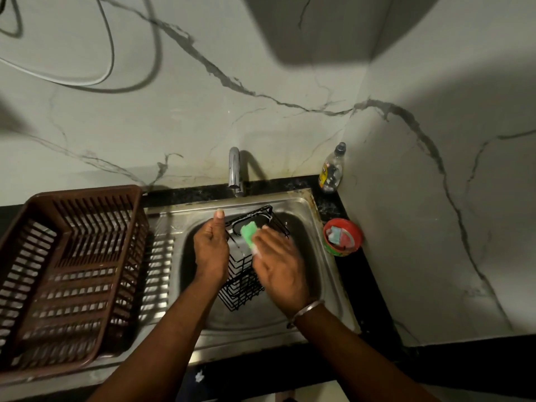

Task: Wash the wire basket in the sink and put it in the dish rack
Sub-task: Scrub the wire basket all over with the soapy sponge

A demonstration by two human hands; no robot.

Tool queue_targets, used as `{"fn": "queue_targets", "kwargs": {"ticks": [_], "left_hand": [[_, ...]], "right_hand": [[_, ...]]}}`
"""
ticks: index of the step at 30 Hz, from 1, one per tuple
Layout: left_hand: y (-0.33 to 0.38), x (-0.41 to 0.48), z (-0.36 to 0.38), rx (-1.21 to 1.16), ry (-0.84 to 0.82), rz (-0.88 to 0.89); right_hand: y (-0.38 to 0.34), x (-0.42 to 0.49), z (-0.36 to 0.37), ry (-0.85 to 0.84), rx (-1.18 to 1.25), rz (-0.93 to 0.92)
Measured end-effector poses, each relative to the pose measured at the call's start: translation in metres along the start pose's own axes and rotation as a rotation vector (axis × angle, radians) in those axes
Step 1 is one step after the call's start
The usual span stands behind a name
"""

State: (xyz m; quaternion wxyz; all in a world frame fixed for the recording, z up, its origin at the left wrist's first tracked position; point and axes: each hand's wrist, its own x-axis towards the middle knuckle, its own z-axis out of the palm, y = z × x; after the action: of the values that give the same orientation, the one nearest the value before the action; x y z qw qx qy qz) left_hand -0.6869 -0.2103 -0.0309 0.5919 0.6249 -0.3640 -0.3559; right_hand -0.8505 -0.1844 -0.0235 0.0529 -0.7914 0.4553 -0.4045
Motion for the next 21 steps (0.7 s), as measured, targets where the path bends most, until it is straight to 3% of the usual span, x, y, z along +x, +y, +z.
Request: {"fn": "queue_targets", "kwargs": {"ticks": [3,7,9,12,13,18,21], "left_hand": [[0.002,-0.005,-0.004,0.022,-0.013,0.028],[-0.001,-0.004,-0.004,0.006,-0.024,-0.003],[-0.001,-0.005,-0.003,0.007,-0.055,0.014],[0.009,-0.012,0.000,0.010,-0.075,0.091],[0.009,-0.012,0.000,0.008,-0.070,0.085],[0.006,-0.012,-0.004,-0.011,-0.080,0.037],[0.017,-0.021,0.000,-0.001,-0.121,0.085]], "right_hand": [[-0.007,-0.001,-0.003,-0.040,0.038,-0.039],[0.019,0.022,-0.012,0.120,-0.002,0.328],[0.011,0.028,-0.008,0.061,0.001,0.259],[-0.008,0.023,-0.002,-0.114,-0.003,-0.042],[-0.005,0.025,-0.002,-0.128,-0.014,-0.062],[0.029,0.036,-0.016,0.150,-0.016,0.362],[-0.006,0.038,-0.010,0.015,0.000,0.206]]}}
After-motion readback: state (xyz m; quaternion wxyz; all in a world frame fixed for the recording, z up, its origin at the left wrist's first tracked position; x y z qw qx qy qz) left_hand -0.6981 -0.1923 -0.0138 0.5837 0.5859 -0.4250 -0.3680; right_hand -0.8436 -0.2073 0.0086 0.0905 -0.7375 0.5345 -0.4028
